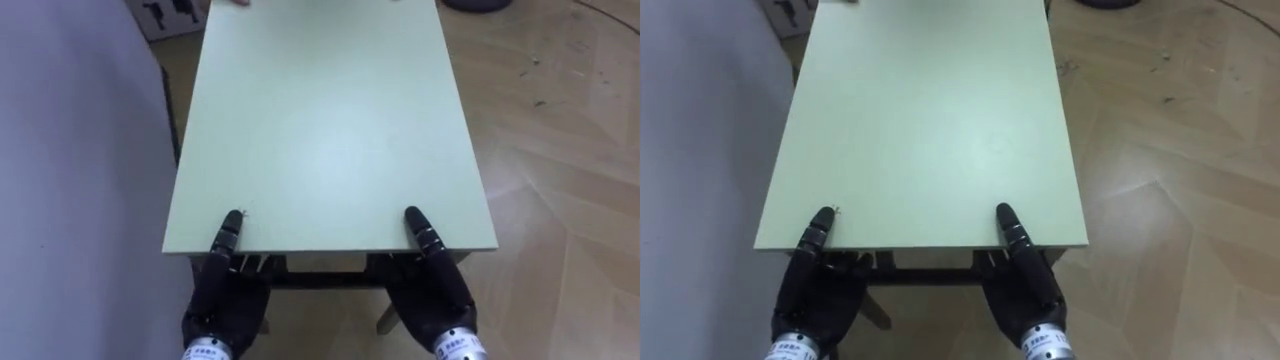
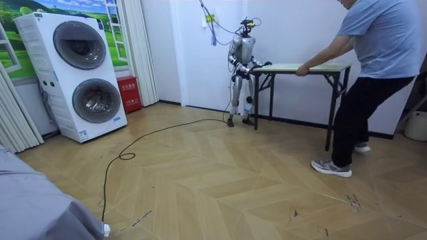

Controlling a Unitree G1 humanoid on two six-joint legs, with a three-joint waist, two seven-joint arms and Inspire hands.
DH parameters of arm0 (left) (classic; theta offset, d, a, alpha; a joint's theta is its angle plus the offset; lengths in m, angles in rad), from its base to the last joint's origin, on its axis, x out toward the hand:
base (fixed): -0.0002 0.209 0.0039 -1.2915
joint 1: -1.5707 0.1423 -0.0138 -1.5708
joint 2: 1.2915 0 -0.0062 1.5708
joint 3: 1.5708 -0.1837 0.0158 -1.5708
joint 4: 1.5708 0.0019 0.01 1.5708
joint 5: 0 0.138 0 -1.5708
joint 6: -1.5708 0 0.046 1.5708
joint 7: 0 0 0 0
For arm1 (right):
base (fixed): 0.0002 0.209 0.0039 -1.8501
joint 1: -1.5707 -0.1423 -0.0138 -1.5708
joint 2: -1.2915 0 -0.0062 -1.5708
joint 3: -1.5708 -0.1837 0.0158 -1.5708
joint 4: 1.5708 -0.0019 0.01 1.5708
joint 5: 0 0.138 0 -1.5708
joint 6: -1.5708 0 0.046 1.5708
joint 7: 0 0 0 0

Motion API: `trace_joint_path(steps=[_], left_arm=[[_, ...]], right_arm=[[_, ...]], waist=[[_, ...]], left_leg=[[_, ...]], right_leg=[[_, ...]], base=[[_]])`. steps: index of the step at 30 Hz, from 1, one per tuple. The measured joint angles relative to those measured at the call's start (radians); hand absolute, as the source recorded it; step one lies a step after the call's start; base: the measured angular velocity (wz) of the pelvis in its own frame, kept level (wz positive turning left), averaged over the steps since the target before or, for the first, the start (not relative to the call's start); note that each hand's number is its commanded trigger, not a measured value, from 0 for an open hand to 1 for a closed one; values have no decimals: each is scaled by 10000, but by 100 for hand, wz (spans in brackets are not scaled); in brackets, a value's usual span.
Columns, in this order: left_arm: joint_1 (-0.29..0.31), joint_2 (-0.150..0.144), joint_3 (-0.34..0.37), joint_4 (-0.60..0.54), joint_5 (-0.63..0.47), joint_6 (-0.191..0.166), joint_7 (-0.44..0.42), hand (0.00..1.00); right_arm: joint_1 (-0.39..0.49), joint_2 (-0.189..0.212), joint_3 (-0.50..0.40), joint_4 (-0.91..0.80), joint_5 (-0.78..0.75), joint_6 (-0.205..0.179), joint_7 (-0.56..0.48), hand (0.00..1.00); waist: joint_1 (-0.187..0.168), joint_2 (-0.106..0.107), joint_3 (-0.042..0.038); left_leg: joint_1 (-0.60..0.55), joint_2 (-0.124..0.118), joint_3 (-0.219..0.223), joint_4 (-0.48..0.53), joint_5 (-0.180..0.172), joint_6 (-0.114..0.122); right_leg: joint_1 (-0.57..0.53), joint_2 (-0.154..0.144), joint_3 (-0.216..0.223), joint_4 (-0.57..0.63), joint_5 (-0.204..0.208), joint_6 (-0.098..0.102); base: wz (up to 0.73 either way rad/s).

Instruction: Move table with human

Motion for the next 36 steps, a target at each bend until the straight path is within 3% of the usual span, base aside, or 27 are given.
trace_joint_path(steps=[1, 3, 4, 5, 6, 10, 12, 16, 23, 36], left_arm=[[0, -5, -5, 12, 5, -12, 0, 100], [3, 68, -5, 30, 1, -19, 5, 100], [2, 79, -9, 58, 1, -20, 5, 100], [-2, 90, -10, 125, 4, -10, 14, 100], [5, 123, 6, 219, 4, 20, 18, 100], [18, 176, 143, 164, 10, 3, 17, 100], [-13, 125, 154, 166, 40, -115, 17, 100], [-43, 114, 210, 183, 104, -145, 47, 100], [-42, 85, 491, 203, 222, 101, 48, 100], [-46, 32, 702, 417, 433, 255, 50, 100]], right_arm=[[40, -12, -11, 7, -4, 1, -3, 100], [164, 46, 13, 8, 39, 39, -1, 100], [189, 78, 13, 26, 45, 42, -2, 100], [194, 122, 12, 110, 50, 43, -3, 100], [259, 111, -3, 166, 49, 45, -20, 100], [155, 125, 12, 109, 45, 172, -147, 100], [42, 148, 123, 99, 52, 176, -212, 100], [44, 158, 165, 103, 56, 173, -216, 100], [42, 184, 177, 103, 32, 367, -216, 100], [153, 263, 175, 169, 38, 601, -216, 100]], waist=[[-58, -12, -5], [-236, -36, 2], [-314, -77, -5], [-476, -133, 21], [-560, -151, -10], [-136, -162, -18], [-144, -219, -51], [-148, -259, -35], [-127, -268, -27], [-88, -265, -24]], left_leg=[[5, -65, -252, -5, -1, 19], [21, -197, -855, -62, 9, 59], [38, -270, -958, -52, 29, 76], [141, -467, -1270, -51, 70, 104], [267, -618, -1519, -113, 79, 95], [330, -614, -1632, -298, 102, 94], [372, -628, -1676, -392, 123, 131], [636, -651, -1665, -630, 124, 140], [864, -704, -1649, -930, 106, 164], [979, -759, -1576, -1039, -7, 341]], right_leg=[[-145, 78, 352, 96, -89, -69], [-800, 538, 1374, -598, -239, -197], [-846, 587, 1566, -881, -152, -206], [-988, 702, 1969, -1209, 501, -100], [-863, 799, 2122, -1333, 620, -138], [-509, 904, 2035, -1926, 783, -122], [-277, 995, 2127, -2295, 921, -103], [161, 1061, 2432, -2793, 1058, -88], [434, 1090, 2899, -3065, 1095, -80], [473, 1002, 2916, -3061, 1092, -74]], base=[[76], [85], [98], [98], [81], [16], [24], [22], [10], [1]])
